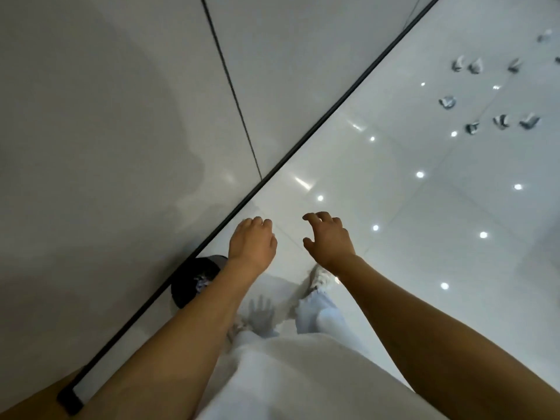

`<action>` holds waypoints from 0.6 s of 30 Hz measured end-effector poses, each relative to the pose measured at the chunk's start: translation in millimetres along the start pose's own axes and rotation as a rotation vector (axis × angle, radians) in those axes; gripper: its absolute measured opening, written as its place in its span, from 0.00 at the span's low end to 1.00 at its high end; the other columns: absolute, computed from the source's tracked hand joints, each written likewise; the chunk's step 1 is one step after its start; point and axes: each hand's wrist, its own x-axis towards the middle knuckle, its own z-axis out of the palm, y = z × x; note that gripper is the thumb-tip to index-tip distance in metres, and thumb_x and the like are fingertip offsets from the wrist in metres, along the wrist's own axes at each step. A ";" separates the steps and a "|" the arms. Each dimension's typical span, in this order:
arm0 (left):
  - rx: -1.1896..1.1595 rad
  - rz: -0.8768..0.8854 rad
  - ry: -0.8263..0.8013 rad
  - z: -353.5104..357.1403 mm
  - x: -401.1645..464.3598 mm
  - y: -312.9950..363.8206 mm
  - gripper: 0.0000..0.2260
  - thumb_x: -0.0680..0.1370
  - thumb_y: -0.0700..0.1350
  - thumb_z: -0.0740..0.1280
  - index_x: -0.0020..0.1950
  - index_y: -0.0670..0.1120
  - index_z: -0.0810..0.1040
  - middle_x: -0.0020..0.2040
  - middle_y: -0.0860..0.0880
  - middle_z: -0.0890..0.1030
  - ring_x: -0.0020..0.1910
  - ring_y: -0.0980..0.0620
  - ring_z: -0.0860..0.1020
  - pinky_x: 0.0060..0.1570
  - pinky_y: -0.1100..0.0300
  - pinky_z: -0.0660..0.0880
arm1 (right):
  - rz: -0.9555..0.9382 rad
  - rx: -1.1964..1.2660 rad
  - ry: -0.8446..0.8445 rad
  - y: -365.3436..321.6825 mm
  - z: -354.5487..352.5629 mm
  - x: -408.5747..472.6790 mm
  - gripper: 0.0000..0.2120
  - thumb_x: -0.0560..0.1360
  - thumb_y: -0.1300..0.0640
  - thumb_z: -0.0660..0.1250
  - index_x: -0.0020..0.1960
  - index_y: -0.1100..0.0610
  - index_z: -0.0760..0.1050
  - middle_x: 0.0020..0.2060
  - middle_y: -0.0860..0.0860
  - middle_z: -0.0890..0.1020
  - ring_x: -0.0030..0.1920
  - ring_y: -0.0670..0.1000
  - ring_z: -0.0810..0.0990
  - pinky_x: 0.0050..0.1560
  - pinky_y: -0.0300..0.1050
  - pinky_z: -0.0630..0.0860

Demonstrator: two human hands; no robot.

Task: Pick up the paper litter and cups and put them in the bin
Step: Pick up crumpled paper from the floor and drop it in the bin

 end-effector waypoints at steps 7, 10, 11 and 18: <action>0.038 0.222 0.037 -57.9 91.5 160.0 0.15 0.82 0.47 0.54 0.63 0.44 0.73 0.59 0.46 0.75 0.59 0.48 0.72 0.58 0.58 0.67 | 0.225 0.089 0.128 148.3 -111.7 10.5 0.25 0.77 0.54 0.63 0.73 0.51 0.63 0.70 0.54 0.67 0.66 0.59 0.68 0.61 0.52 0.70; 0.072 0.307 0.039 -77.0 126.0 213.9 0.14 0.82 0.47 0.54 0.61 0.44 0.73 0.58 0.46 0.76 0.59 0.47 0.72 0.59 0.58 0.66 | 0.317 0.147 0.184 196.7 -144.4 12.7 0.25 0.77 0.54 0.63 0.73 0.51 0.63 0.70 0.54 0.67 0.65 0.59 0.68 0.59 0.51 0.70; 0.084 0.337 0.034 -83.1 138.3 231.0 0.14 0.81 0.47 0.54 0.61 0.43 0.74 0.58 0.46 0.76 0.59 0.47 0.73 0.58 0.58 0.67 | 0.349 0.165 0.196 211.7 -153.4 14.4 0.25 0.77 0.54 0.63 0.73 0.51 0.63 0.70 0.54 0.66 0.65 0.59 0.68 0.59 0.51 0.70; 0.181 0.506 -0.002 -122.9 256.6 338.8 0.13 0.81 0.47 0.56 0.60 0.45 0.74 0.57 0.46 0.77 0.58 0.46 0.73 0.55 0.57 0.68 | 0.541 0.287 0.272 304.9 -222.7 61.3 0.26 0.77 0.54 0.64 0.73 0.51 0.62 0.71 0.55 0.66 0.66 0.60 0.67 0.60 0.52 0.70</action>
